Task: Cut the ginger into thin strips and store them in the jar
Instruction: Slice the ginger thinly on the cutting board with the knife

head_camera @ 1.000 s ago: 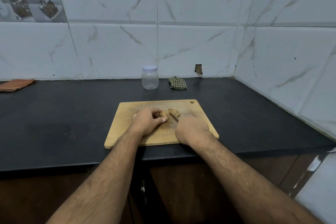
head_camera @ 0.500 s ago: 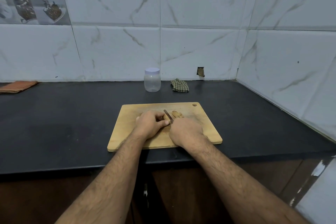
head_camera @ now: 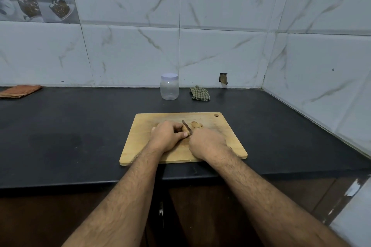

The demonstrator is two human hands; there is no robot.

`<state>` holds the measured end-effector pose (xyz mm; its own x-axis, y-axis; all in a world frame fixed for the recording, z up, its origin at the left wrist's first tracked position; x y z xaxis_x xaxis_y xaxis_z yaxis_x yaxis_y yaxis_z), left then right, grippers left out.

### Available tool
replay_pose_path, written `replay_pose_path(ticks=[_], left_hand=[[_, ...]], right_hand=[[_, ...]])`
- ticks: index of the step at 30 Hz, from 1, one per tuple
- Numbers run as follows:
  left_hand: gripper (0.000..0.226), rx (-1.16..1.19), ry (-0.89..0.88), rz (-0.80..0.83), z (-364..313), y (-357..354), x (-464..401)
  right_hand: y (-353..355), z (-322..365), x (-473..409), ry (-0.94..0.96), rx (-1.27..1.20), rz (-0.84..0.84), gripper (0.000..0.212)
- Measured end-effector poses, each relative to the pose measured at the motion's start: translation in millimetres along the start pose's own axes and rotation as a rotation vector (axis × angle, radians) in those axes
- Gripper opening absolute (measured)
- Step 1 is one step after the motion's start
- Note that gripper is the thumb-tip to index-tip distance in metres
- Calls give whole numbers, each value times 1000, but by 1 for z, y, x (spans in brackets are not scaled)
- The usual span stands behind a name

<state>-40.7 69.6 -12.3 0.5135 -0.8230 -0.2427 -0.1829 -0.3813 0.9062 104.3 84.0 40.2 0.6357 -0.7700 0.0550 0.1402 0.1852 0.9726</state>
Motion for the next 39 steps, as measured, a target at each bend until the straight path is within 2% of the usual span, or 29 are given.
replay_pose_path(ticks=[4,8,18,22,26,30,34,39], left_hand=[[23,-9,-3,-7,1,-1,-1],[23,-10,3,-6,1,-3,-3],[16,37,20,-21,0,-1,0],[15,57,16,2,0,-1,0],[14,57,18,18,0,0,2],[13,68,30,25,-2,1,3],[11,70,40,17,-1,1,2],[14,101,44,1,1,-1,2]], right_hand=[[-1,0,-1,3,19,8,33],[1,3,-1,35,37,37,44],[0,11,-3,33,99,112,56],[-2,-3,8,-29,44,89,49],[-7,-11,23,12,22,40,49],[-5,-12,33,7,8,49,44],[-6,-16,36,-44,-25,65,29],[-5,-18,36,-71,-41,90,28]])
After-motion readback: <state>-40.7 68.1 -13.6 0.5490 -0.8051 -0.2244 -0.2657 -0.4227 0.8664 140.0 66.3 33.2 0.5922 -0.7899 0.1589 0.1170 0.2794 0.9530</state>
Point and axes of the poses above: each hand's wrist, its own x-axis away from the middle knuckle, its own y-axis out of the back of the hand, z = x × y, the point moved 3 cm from there along -x, towards the middle knuckle, and after that the axes turned 11 degrees about -x, right-handed, at the moved point
